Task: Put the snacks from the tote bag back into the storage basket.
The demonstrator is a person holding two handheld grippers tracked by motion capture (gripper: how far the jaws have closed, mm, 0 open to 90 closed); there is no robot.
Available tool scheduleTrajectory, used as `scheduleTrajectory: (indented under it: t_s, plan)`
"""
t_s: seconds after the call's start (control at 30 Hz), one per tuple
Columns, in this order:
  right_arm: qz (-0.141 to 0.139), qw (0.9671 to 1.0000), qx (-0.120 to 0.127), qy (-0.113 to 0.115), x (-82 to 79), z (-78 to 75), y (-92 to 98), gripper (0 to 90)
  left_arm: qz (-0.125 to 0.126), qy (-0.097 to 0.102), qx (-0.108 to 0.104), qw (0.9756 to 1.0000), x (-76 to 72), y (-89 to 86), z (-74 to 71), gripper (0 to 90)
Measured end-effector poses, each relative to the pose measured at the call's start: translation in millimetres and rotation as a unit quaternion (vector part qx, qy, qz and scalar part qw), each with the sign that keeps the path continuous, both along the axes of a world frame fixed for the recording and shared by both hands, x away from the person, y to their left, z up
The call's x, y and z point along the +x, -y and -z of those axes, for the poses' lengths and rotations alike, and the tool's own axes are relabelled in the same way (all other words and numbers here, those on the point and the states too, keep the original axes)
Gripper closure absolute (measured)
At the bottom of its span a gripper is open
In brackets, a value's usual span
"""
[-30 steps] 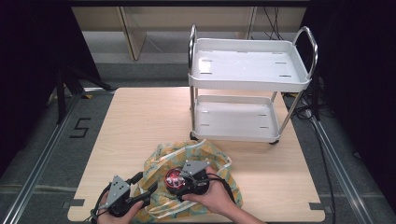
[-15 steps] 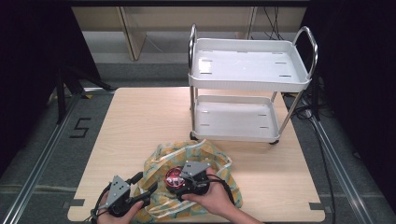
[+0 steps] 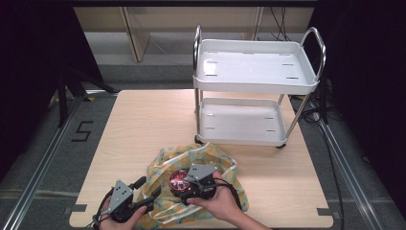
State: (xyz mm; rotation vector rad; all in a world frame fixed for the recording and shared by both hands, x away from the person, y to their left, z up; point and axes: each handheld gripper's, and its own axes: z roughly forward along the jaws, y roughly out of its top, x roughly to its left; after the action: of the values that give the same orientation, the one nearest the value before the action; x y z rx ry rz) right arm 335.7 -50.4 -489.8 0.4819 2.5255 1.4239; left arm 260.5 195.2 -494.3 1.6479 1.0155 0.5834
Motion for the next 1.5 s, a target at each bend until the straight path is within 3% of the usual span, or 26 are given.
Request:
scheduleTrajectory:
  t_s: [0.23, 0.77, 0.83, 0.93, 0.97, 1.23, 1.3, 1.5]
  plan:
    - [0.01, 0.9998, 0.015, -0.002, -2.3, -11.0, 1.5, 26.7, 0.007, 0.005, 0.004, 1.0, 2.3, -0.7, 1.1, 34.0]
    - [0.015, 0.9996, 0.025, 0.006, 1.2, -24.5, 5.8, 26.7, -0.002, -0.005, 0.008, 1.0, 1.6, -0.7, 2.2, 34.7]
    - [0.016, 0.9994, 0.029, 0.01, 1.7, -25.8, 5.9, 26.7, 0.004, 0.002, 0.011, 0.9999, 2.8, -1.3, 2.2, 34.7]
    - [0.02, 0.9994, 0.027, 0.009, 2.4, -27.8, 7.6, 26.7, -0.002, -0.003, 0.007, 1.0, 1.8, -0.6, 2.3, 34.8]
    - [0.023, 0.9994, 0.025, 0.006, 2.4, -28.7, 8.6, 26.7, -0.006, -0.009, 0.015, 0.9998, 0.8, -1.6, 1.5, 34.8]
    - [0.03, 0.9991, 0.027, 0.014, 5.6, -31.8, 11.7, 26.7, -0.007, -0.005, 0.015, 0.9999, 1.1, -2.2, 1.4, 35.0]
    - [0.041, 0.9989, 0.025, 0.003, 3.5, -32.6, 12.2, 26.7, -0.004, 0.0, 0.016, 0.9999, 1.7, -2.6, 1.3, 35.1]
    - [0.033, 0.999, 0.023, 0.021, 7.3, -32.6, 13.5, 26.7, -0.004, 0.001, 0.018, 0.9998, 1.6, -2.8, 1.1, 35.2]
